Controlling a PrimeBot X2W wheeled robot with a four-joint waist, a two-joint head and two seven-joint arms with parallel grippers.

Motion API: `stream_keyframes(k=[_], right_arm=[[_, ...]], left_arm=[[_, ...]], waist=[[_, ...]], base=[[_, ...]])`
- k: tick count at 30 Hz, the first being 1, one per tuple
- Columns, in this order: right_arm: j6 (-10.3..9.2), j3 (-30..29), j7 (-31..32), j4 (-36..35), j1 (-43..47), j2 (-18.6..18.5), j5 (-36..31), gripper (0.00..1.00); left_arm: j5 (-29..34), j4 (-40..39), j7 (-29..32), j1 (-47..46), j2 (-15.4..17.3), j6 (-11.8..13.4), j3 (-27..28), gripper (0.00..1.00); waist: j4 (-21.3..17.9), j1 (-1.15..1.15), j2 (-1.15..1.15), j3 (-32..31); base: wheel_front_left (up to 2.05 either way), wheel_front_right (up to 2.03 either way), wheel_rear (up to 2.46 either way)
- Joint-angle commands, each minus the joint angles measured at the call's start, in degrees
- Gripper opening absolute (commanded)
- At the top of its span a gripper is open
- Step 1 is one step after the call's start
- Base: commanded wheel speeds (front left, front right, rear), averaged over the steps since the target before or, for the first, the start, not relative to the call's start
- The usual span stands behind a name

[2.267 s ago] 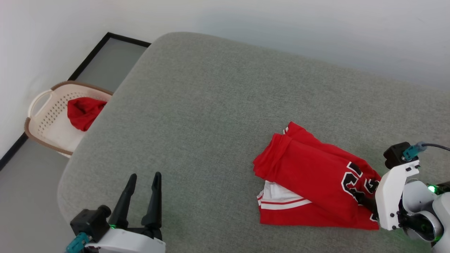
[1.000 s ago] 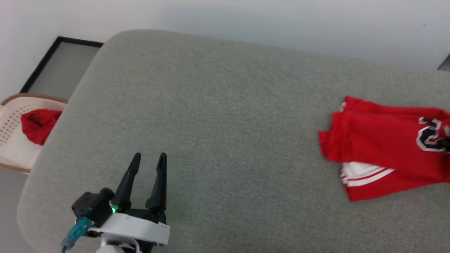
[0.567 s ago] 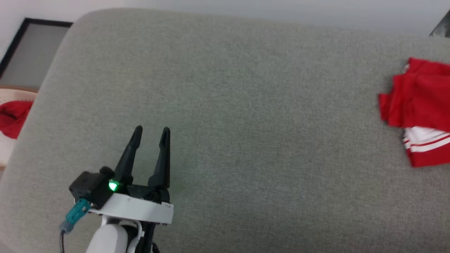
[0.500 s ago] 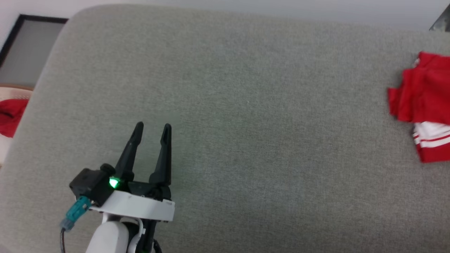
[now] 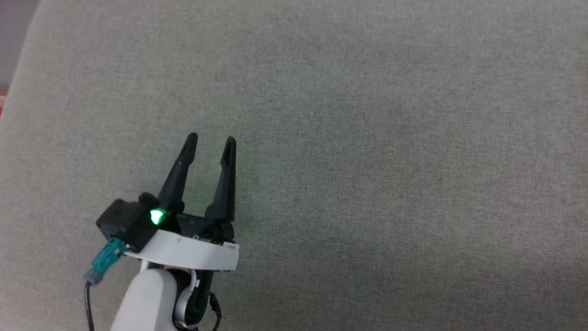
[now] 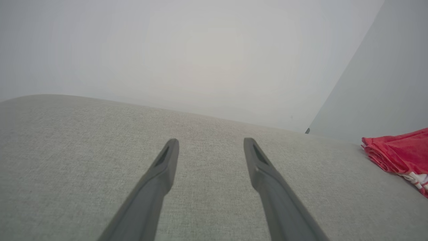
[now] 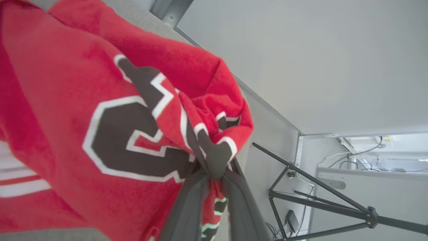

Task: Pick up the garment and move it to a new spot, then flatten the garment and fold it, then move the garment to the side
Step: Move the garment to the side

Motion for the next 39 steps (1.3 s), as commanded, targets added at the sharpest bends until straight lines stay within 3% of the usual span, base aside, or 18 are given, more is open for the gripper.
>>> stream_keyframes(k=[1,7,17,18,19,20,21,22,23,30,39], right_arm=[[-0.09,0.7,-0.6,0.8,-1.3,-0.6,-1.2,0.0],[-0.09,2.6,-2.0,4.4,-4.5,-2.2,-5.5,0.0],[-0.09,-0.3,-4.2,14.7,-7.2,3.6,-5.4,0.0],[-0.09,-0.7,-4.5,15.9,-7.4,4.2,-5.5,0.03],[-0.09,-0.9,-4.9,16.9,-7.6,4.8,-5.9,0.24],[-0.09,-0.7,-5.3,17.4,-7.5,5.5,-6.6,0.36],[-0.09,-1.0,-5.9,18.4,-7.7,6.0,-6.6,0.89],[-0.09,-1.0,-5.9,18.4,-7.7,6.0,-6.6,0.89],[-0.09,-1.1,-7.0,19.5,-7.8,7.0,-7.6,1.0],[-0.09,-1.6,-10.5,21.9,-9.0,9.6,-8.9,1.0],[-0.09,-3.2,-22.8,20.9,-7.4,15.2,-6.5,1.0]], left_arm=[[0.3,-0.2,0.0,-0.9,0.0,-0.2,-0.2,1.0],[0.4,-0.4,0.0,-2.2,-0.2,-0.2,-0.9,1.0],[0.2,0.2,0.0,-3.2,0.1,-0.2,-1.5,1.0],[0.2,0.4,0.0,-3.3,0.1,-0.2,-1.7,1.0],[0.2,0.4,0.0,-3.3,0.1,-0.2,-1.7,1.0],[0.1,0.5,0.0,-3.3,0.2,-0.2,-1.7,1.0],[0.1,0.5,0.0,-3.2,0.3,-0.2,-1.7,1.0],[0.1,0.5,0.0,-3.2,0.3,-0.2,-1.7,1.0],[0.1,0.7,0.0,-2.9,0.5,-0.2,-1.5,1.0],[0.0,1.1,0.0,-1.0,1.3,-0.2,-0.5,1.0],[-0.2,1.0,0.0,1.7,2.7,-0.2,1.1,1.0]], waist=[[-0.1,0.0,0.0,1.4],[0.1,0.0,0.0,3.6],[0.3,0.0,0.0,5.1],[0.4,0.0,0.0,5.0],[0.4,0.0,0.0,4.9],[0.4,0.0,0.0,4.8],[0.4,0.0,0.0,4.6],[0.4,0.0,0.0,4.6],[0.2,0.0,0.0,4.0],[-1.3,0.0,0.0,0.3],[-3.9,0.0,0.0,-5.9]], base=[[0.0,0.0,0.0],[0.0,0.0,0.0],[0.0,0.0,0.0],[0.0,0.0,0.0],[0.0,0.0,0.0],[0.0,0.0,0.0],[0.0,0.0,0.0],[0.0,0.0,0.0],[0.0,0.0,0.0],[0.0,0.0,0.0],[0.0,0.0,0.0]])
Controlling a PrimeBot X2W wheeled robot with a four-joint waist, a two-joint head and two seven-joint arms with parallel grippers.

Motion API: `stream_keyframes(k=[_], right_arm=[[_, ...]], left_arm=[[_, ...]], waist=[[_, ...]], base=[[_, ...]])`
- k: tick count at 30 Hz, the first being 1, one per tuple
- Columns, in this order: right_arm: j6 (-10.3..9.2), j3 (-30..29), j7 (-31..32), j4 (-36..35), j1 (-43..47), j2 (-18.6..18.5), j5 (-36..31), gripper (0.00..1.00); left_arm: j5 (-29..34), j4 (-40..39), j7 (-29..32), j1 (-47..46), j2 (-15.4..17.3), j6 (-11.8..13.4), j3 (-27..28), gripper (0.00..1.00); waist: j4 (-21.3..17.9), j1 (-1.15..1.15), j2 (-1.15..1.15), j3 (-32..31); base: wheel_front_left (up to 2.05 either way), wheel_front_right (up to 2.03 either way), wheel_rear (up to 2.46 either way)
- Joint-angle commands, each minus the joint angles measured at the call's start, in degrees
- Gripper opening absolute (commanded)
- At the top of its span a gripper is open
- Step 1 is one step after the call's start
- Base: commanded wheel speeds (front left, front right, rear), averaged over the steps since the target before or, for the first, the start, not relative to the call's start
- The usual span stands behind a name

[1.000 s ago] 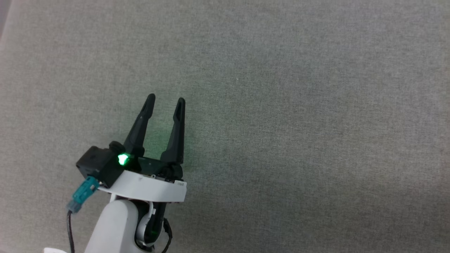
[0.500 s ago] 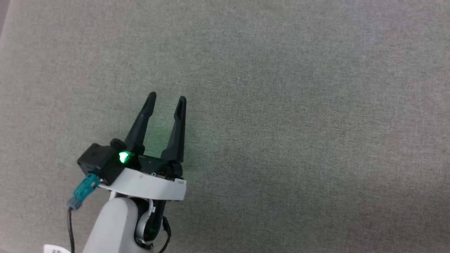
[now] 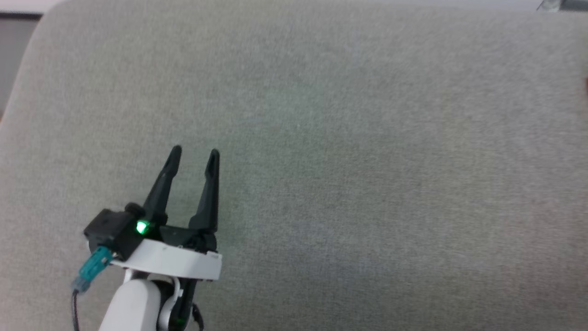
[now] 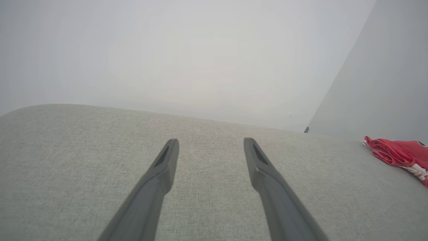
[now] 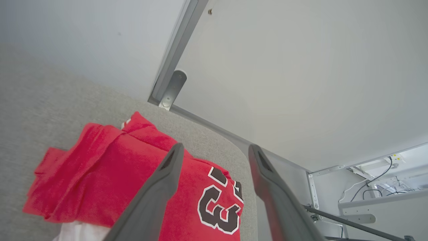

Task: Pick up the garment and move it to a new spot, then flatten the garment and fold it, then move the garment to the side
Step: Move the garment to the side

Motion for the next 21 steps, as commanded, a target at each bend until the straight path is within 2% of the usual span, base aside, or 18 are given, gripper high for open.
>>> stream_keyframes(k=[1,7,11,16,21], right_arm=[[-0.09,-0.3,-2.0,-0.2,1.3,0.7,0.2,1.0],[-0.09,-2.3,-13.4,-1.4,5.8,7.1,1.3,1.0],[-0.09,-5.6,-16.2,-4.0,10.3,10.7,1.7,1.0],[-0.09,-15.0,-16.5,-14.8,20.2,15.1,-2.2,1.0],[-0.09,-25.6,-16.5,-26.2,32.4,21.4,-7.2,1.0]], left_arm=[[-0.3,0.0,0.0,0.9,0.3,-0.2,0.4,1.0],[-0.8,-0.7,0.0,3.9,1.1,-0.2,3.0,1.0],[-0.6,-0.7,0.0,6.1,1.7,-0.2,4.4,1.0],[-0.8,-0.7,0.0,8.2,2.2,-0.2,6.3,1.0],[-0.3,0.1,0.0,9.3,3.1,-0.2,7.4,1.0]], waist=[[-2.1,0.0,0.0,-3.6],[-4.4,0.0,0.0,-8.3],[-5.7,0.0,0.0,-11.0],[-6.9,0.0,0.0,-13.3],[-7.5,0.0,0.0,-14.6]], base=[[0.0,0.0,0.0],[0.0,0.0,0.0],[0.0,0.0,0.0],[0.0,0.0,0.0],[0.0,0.0,0.0]])
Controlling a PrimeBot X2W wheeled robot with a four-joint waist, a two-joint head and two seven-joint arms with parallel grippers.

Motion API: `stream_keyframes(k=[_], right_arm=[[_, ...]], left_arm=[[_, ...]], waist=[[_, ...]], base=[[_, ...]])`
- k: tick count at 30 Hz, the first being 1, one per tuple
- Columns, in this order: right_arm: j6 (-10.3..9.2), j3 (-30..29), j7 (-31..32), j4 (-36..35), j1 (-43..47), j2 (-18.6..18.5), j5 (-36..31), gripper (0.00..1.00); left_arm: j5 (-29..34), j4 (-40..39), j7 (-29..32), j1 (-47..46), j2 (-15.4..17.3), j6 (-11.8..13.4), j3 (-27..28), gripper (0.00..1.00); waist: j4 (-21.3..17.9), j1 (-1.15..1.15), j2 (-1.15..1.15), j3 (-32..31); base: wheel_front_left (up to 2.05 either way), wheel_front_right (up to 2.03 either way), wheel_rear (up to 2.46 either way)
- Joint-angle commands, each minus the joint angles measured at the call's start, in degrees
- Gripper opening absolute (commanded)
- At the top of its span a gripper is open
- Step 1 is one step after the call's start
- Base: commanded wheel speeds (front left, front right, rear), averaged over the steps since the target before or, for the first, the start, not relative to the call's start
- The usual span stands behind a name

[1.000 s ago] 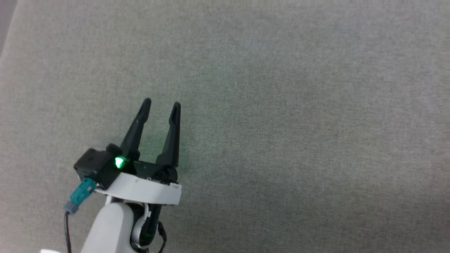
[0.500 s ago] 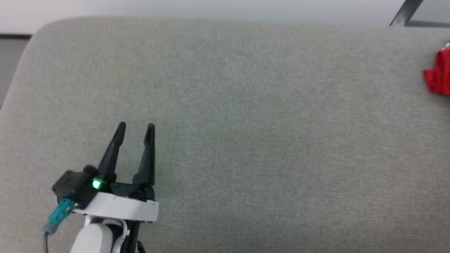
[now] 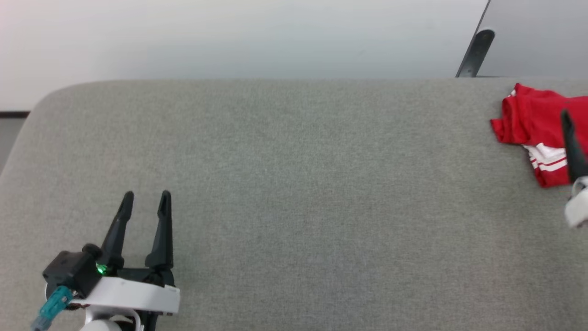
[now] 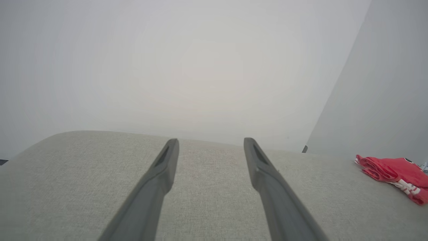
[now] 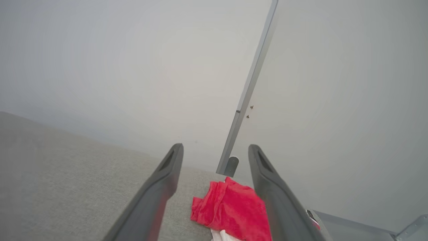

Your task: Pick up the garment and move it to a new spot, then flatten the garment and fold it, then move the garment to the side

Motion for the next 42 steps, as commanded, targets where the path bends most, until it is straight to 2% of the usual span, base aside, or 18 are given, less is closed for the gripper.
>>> stream_keyframes(k=[1,5,11,16,24,42], right_arm=[[-0.09,-2.3,-0.3,-2.2,2.9,1.4,-1.0,1.0],[-0.08,-7.9,-0.3,-9.2,11.3,5.9,-4.2,1.0],[-0.08,-10.7,-0.3,-15.3,19.0,10.2,-6.4,1.0],[-0.08,-11.7,-0.3,-18.1,22.6,12.4,-7.0,1.0],[-0.08,-12.5,-0.3,-21.0,26.7,15.1,-7.7,1.0],[-0.08,-12.5,-0.3,-23.8,31.1,17.2,-7.2,1.0]], left_arm=[[0.3,0.3,0.0,0.6,0.2,-0.2,0.3,1.0],[0.1,0.9,0.0,1.5,0.4,-0.2,1.6,1.0],[0.8,1.1,0.0,3.0,0.4,-0.2,4.3,1.0],[0.8,1.2,0.0,4.6,1.0,-0.2,5.0,1.0],[0.1,1.9,0.0,6.5,1.5,-0.2,5.5,1.0],[-2.0,1.6,0.0,8.6,2.2,-0.2,5.9,1.0]], waist=[[-0.9,0.0,0.0,-1.4],[-0.9,0.0,0.0,-2.3],[-1.7,0.0,0.0,-2.9],[-2.0,0.0,0.0,-3.4],[-2.1,0.0,0.0,-4.1],[-2.3,0.0,0.0,-4.9]], base=[[0.0,0.0,0.0],[0.0,0.0,0.0],[0.0,0.0,0.0],[0.0,0.0,0.0],[0.0,0.0,0.0],[0.0,0.0,0.0]])
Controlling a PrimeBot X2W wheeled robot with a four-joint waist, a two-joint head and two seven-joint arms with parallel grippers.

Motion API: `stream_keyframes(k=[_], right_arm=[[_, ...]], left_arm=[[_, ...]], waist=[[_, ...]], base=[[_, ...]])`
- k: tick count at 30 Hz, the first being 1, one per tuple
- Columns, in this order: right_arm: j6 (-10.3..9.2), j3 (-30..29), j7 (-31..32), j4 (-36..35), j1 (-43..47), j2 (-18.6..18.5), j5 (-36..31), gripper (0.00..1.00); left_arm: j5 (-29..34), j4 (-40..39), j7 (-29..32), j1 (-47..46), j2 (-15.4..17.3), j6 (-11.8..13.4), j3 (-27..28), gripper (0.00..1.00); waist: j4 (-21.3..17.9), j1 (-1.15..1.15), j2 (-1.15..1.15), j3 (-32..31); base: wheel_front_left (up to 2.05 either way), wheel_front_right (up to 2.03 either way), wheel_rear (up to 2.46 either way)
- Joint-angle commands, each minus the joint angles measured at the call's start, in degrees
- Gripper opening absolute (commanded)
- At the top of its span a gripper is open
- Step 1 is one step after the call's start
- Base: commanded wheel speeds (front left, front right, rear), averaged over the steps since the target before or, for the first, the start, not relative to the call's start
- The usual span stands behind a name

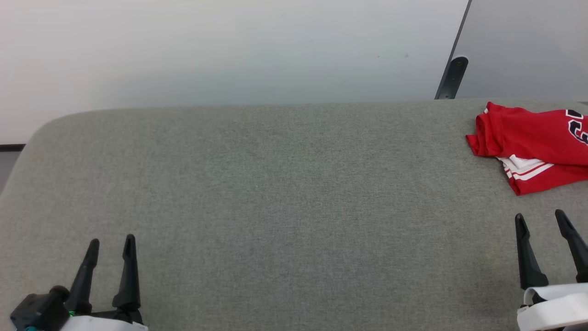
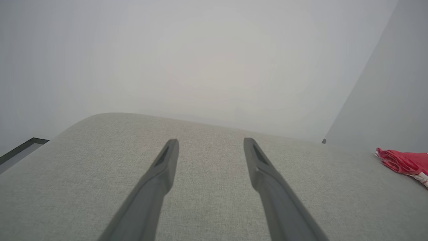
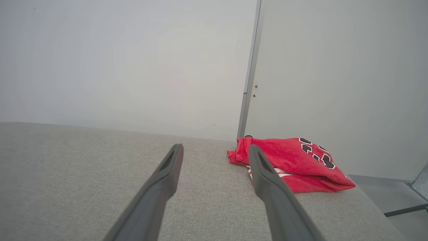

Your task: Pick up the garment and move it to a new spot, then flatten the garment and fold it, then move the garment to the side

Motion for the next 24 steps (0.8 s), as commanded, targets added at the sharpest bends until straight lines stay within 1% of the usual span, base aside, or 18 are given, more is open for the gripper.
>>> stream_keyframes(k=[1,23,24], right_arm=[[-0.07,-0.2,-0.3,-0.1,1.1,0.4,-0.1,1.0],[-0.07,0.6,-0.3,0.6,0.4,-0.1,0.0,1.0],[0.0,0.5,0.0,0.7,0.7,0.2,0.0,0.0]], left_arm=[[-0.3,-0.2,0.0,0.5,0.3,-0.2,0.1,1.0],[-1.0,0.1,0.0,1.1,0.4,-0.2,-0.4,1.0],[-1.0,0.2,0.0,0.5,0.2,0.0,-0.6,0.0]], waist=[[-0.1,0.0,0.0,-0.1],[-0.1,0.0,0.0,-0.7],[-0.1,0.0,0.0,-0.7]], base=[[0.0,0.0,0.0],[0.0,0.0,0.0],[0.0,0.0,0.0]])
